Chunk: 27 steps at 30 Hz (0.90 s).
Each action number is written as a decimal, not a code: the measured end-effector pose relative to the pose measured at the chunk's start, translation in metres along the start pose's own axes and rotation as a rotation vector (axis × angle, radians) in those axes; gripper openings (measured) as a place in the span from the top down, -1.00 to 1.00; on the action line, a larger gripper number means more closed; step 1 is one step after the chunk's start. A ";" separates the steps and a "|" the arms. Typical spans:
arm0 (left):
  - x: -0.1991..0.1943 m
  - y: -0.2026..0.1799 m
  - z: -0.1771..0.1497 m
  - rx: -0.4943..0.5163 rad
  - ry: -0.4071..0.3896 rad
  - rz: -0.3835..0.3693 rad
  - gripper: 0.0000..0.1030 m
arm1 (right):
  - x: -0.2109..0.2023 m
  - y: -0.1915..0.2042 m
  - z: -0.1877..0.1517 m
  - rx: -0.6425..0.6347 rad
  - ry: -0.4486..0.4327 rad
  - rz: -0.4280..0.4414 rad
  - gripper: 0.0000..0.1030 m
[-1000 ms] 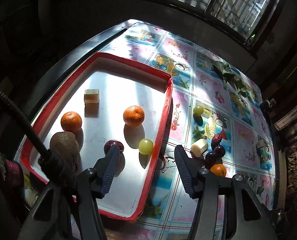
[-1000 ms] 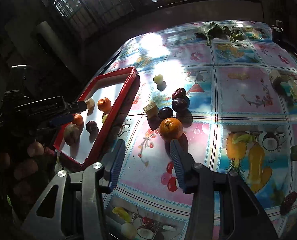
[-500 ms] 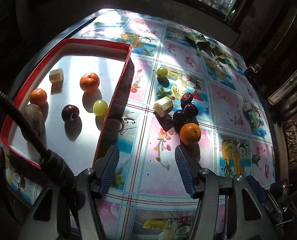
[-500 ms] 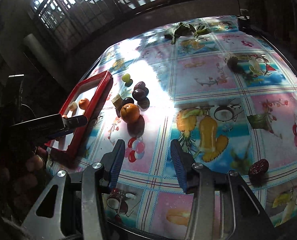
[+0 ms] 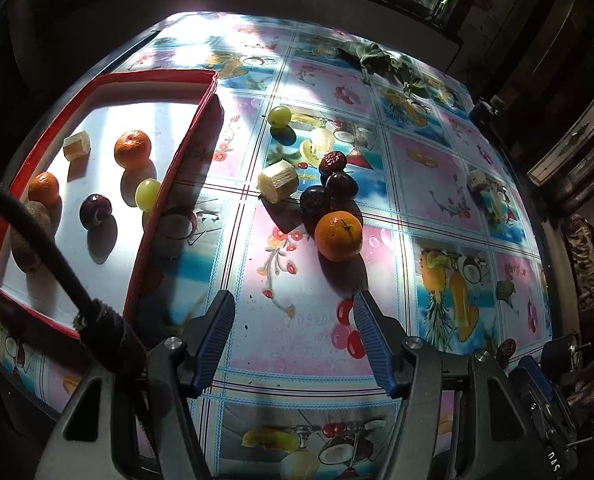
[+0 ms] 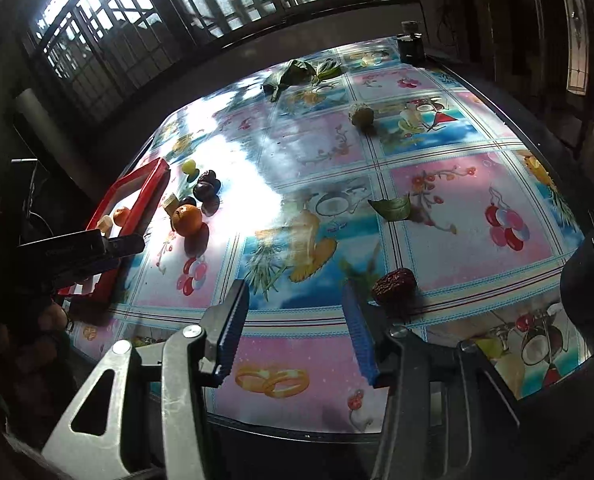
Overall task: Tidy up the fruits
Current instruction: 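Move left tool toward the mandarin by the plums while right tool approaches the dark red date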
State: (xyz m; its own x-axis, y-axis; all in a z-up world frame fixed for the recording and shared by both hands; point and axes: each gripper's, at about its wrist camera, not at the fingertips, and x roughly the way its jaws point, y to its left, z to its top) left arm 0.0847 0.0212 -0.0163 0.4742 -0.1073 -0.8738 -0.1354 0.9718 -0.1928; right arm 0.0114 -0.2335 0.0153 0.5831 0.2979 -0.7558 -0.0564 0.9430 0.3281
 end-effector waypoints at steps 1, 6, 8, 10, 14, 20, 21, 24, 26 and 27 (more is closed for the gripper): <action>0.001 -0.001 0.000 0.003 0.002 -0.002 -0.21 | -0.002 -0.004 0.000 0.004 -0.005 -0.016 0.01; 0.007 -0.007 -0.001 0.015 0.014 -0.006 -0.22 | -0.006 -0.024 -0.001 0.030 -0.019 -0.073 -0.02; 0.011 -0.010 0.000 0.019 0.020 -0.005 -0.22 | -0.004 -0.030 -0.001 0.038 -0.019 -0.086 -0.02; 0.014 -0.011 0.002 0.022 0.024 -0.009 -0.22 | -0.002 -0.034 -0.001 0.043 -0.015 -0.101 -0.02; 0.024 -0.014 0.008 0.016 0.031 0.008 -0.23 | 0.005 -0.035 -0.001 0.038 -0.006 -0.126 -0.02; 0.043 -0.020 0.025 0.004 0.039 0.036 -0.23 | 0.015 -0.036 0.000 0.015 0.012 -0.171 -0.02; 0.047 -0.021 0.028 0.005 0.042 0.041 -0.23 | 0.017 -0.037 0.001 0.012 0.018 -0.171 -0.02; 0.058 -0.025 0.035 0.007 0.054 0.048 -0.23 | 0.024 -0.037 0.002 -0.004 0.036 -0.188 -0.02; 0.064 -0.028 0.038 0.010 0.061 0.055 -0.23 | 0.028 -0.037 0.002 -0.011 0.048 -0.196 -0.01; 0.067 -0.029 0.039 0.013 0.063 0.058 -0.23 | 0.030 -0.036 0.002 -0.019 0.050 -0.202 -0.01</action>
State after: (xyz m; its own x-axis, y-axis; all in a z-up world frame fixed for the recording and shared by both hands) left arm 0.1541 -0.0056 -0.0515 0.4100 -0.0633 -0.9099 -0.1494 0.9795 -0.1354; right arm 0.0328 -0.2593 -0.0177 0.5435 0.1085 -0.8323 0.0427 0.9867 0.1565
